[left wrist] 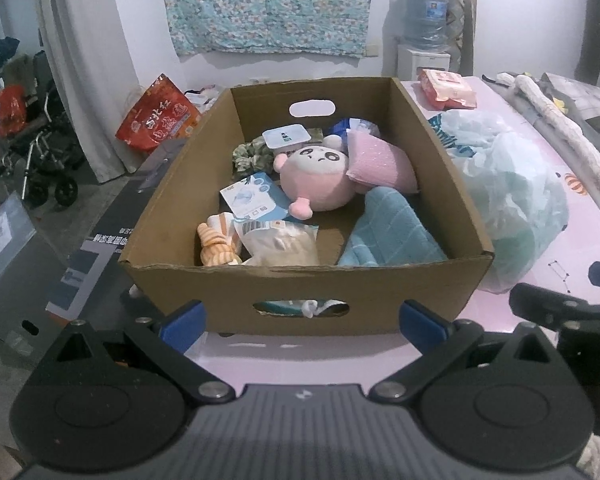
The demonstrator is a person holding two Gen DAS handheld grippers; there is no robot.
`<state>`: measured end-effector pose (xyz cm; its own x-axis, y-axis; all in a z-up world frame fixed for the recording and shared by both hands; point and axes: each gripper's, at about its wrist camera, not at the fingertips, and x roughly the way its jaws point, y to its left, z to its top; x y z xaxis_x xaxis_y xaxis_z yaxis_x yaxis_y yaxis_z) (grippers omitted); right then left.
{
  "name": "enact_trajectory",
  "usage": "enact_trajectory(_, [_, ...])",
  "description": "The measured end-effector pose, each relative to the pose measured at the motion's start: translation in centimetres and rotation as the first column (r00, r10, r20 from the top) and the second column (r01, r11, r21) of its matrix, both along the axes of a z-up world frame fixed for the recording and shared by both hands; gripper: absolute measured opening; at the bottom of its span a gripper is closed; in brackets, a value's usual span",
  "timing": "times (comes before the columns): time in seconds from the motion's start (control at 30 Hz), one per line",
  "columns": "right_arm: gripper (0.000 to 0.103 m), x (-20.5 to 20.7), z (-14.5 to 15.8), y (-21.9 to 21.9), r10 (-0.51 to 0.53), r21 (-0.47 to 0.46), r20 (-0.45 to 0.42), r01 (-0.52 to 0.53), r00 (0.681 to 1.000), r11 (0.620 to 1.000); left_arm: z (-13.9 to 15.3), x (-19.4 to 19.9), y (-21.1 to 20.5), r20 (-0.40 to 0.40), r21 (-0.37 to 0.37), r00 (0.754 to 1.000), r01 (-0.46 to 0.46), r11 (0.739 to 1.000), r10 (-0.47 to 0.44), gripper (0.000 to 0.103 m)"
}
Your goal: Organize soft objects
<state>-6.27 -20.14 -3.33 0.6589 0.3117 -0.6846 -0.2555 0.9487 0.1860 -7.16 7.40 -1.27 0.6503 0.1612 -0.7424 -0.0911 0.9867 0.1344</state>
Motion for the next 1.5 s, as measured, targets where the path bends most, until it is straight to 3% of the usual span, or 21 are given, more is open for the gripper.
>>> enact_trajectory(0.3, [0.102, 0.19, -0.41, 0.44, 0.002, -0.017, -0.010, -0.002, 1.000, 1.000, -0.04, 0.07, -0.57, 0.012, 0.042, 1.000, 0.003, 0.999, -0.003, 0.103])
enact_trajectory(1.5, [0.102, 0.62, -0.76, -0.01, -0.027, -0.013, -0.024, 0.026, 0.999, 1.000, -0.08, 0.38, -0.63, 0.003, 0.039, 1.000, 0.000, 0.999, 0.000, 0.103])
